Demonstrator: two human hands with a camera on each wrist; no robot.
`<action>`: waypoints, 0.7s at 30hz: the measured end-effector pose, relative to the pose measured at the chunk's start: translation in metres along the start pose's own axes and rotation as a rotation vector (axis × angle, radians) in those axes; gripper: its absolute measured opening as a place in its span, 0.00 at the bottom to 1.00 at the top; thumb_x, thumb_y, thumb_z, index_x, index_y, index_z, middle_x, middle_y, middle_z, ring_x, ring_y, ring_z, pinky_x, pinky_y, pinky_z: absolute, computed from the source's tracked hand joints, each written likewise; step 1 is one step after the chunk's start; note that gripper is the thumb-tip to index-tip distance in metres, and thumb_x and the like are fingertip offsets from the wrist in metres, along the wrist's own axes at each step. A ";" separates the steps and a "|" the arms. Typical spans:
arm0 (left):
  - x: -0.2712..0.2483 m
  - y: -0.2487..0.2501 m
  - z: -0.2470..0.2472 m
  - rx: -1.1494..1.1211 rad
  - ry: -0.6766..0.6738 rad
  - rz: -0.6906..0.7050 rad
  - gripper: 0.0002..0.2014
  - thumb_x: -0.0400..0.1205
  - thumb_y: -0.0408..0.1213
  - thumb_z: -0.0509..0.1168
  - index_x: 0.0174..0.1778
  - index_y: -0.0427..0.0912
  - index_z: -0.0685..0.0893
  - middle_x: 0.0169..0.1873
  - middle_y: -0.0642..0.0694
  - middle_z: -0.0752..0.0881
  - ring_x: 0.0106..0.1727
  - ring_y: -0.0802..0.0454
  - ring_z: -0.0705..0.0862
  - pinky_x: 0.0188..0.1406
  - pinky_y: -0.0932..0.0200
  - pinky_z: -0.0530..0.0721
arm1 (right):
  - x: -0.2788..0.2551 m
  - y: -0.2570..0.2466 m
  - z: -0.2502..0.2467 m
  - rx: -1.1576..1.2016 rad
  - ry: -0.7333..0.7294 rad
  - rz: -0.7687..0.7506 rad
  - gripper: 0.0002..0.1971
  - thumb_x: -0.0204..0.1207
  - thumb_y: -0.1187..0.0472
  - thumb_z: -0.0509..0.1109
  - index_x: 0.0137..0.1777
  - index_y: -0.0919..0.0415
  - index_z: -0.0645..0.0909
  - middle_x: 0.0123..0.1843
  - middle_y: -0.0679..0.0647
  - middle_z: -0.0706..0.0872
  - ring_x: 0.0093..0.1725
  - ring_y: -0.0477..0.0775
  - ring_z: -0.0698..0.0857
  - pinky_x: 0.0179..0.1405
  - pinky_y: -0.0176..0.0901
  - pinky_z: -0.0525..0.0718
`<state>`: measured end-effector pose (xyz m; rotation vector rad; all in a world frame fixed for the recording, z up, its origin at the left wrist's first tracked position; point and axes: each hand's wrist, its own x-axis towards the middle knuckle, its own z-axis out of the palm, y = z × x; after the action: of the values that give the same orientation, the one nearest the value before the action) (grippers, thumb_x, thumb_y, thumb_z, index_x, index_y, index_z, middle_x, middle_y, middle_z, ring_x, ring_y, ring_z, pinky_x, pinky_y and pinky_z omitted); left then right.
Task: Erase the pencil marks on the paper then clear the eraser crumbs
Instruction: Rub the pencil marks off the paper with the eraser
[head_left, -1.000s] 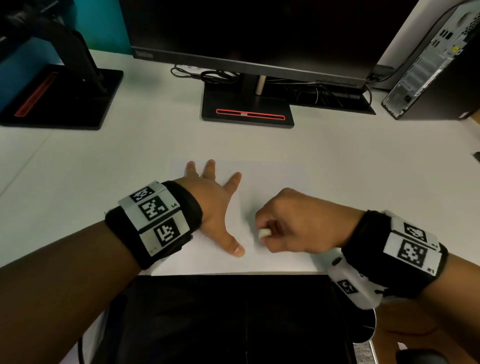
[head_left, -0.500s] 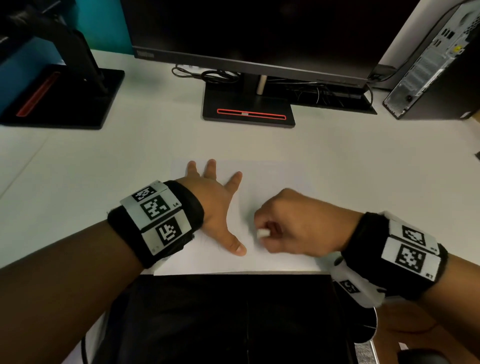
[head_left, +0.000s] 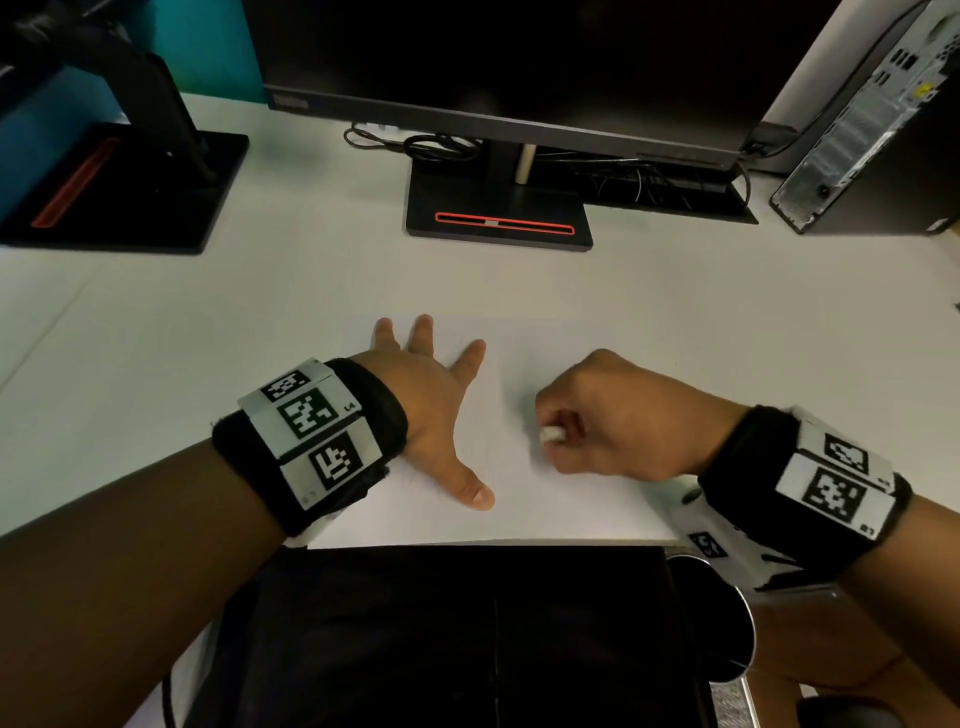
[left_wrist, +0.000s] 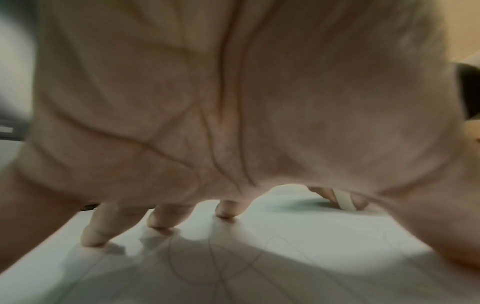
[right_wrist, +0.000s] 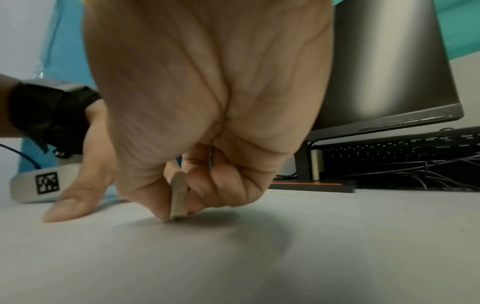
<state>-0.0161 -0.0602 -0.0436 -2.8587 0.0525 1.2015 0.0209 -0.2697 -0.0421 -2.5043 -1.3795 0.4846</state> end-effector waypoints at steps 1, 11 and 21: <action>0.000 0.000 0.000 -0.001 0.001 -0.001 0.76 0.57 0.81 0.72 0.81 0.62 0.20 0.83 0.39 0.22 0.84 0.25 0.27 0.81 0.24 0.62 | 0.000 -0.003 0.002 0.008 -0.006 -0.020 0.08 0.72 0.57 0.73 0.34 0.55 0.80 0.28 0.47 0.81 0.29 0.47 0.78 0.34 0.32 0.73; 0.004 0.000 -0.002 -0.015 0.039 -0.026 0.75 0.57 0.83 0.69 0.83 0.61 0.22 0.85 0.37 0.25 0.84 0.23 0.30 0.81 0.24 0.61 | -0.014 0.024 -0.007 -0.055 0.151 0.242 0.11 0.75 0.58 0.73 0.32 0.55 0.78 0.25 0.46 0.77 0.26 0.46 0.74 0.32 0.38 0.71; 0.004 -0.016 -0.004 0.055 0.063 0.001 0.78 0.53 0.79 0.77 0.84 0.65 0.26 0.87 0.41 0.29 0.88 0.29 0.39 0.78 0.29 0.71 | -0.020 -0.031 0.032 1.862 -0.017 0.547 0.04 0.82 0.62 0.66 0.45 0.62 0.76 0.62 0.80 0.86 0.59 0.74 0.89 0.57 0.57 0.91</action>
<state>-0.0098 -0.0446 -0.0430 -2.8487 0.0881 1.0926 -0.0262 -0.2691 -0.0571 -1.1065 0.1398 1.1160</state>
